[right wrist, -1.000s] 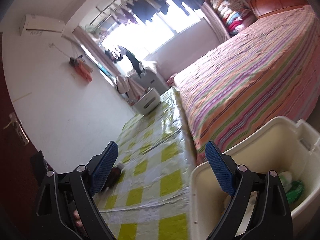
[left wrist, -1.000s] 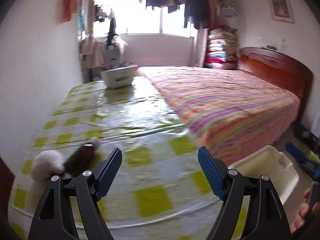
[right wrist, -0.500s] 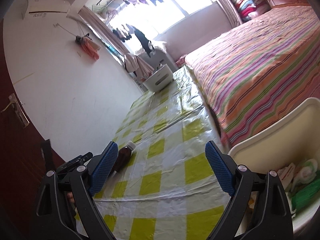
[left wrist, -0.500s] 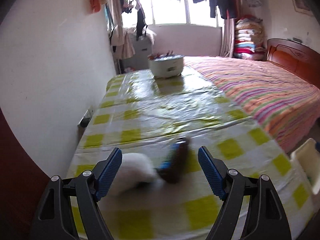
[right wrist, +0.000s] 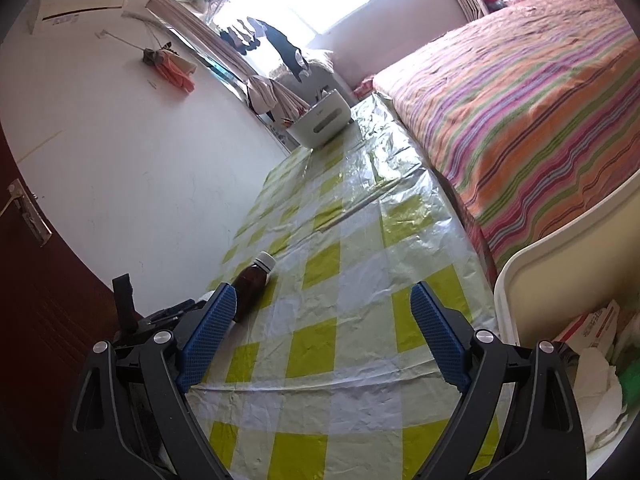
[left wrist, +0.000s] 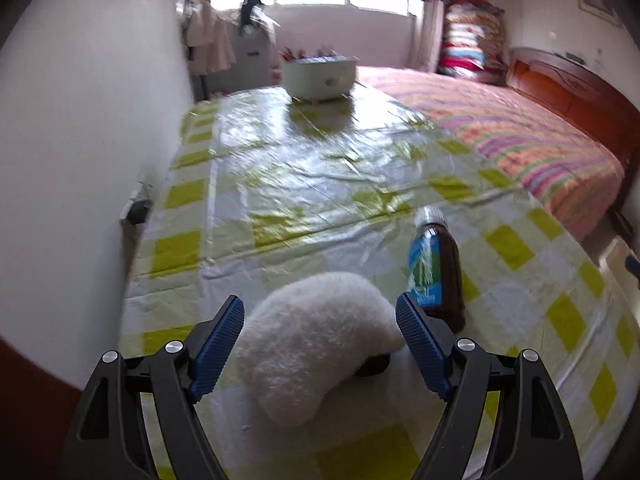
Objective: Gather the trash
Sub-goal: 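Close the left gripper on the white plush toy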
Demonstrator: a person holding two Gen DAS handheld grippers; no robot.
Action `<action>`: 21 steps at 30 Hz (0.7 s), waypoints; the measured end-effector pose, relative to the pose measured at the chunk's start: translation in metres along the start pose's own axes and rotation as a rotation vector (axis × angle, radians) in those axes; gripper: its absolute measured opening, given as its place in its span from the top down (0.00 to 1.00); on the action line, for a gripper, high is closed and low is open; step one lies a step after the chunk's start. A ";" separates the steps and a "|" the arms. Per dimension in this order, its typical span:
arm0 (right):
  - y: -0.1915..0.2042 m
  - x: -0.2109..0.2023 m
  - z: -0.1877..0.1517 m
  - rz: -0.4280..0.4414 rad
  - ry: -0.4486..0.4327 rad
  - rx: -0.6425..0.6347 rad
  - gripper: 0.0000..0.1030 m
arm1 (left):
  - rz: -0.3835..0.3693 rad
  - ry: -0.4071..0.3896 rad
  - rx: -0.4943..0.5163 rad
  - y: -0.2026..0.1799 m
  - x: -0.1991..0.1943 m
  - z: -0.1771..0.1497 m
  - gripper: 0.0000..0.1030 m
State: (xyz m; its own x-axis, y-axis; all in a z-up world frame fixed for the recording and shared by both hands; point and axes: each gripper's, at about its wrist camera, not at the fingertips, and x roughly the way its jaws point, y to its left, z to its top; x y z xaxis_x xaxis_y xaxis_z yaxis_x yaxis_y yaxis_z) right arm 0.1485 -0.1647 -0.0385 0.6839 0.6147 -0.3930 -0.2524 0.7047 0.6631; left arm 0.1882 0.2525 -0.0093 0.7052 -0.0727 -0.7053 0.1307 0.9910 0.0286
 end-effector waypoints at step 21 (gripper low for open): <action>0.013 0.021 -0.005 0.024 0.051 0.016 0.15 | -0.083 0.083 -0.057 -0.025 -0.014 -0.021 0.26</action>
State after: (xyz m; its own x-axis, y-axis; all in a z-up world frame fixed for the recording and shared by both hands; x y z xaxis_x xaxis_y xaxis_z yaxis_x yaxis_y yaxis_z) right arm 0.1562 -0.1411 -0.0413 0.6419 0.6487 -0.4088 -0.2570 0.6843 0.6825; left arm 0.1604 0.2312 -0.0149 0.6335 -0.1473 -0.7596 0.1447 0.9869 -0.0707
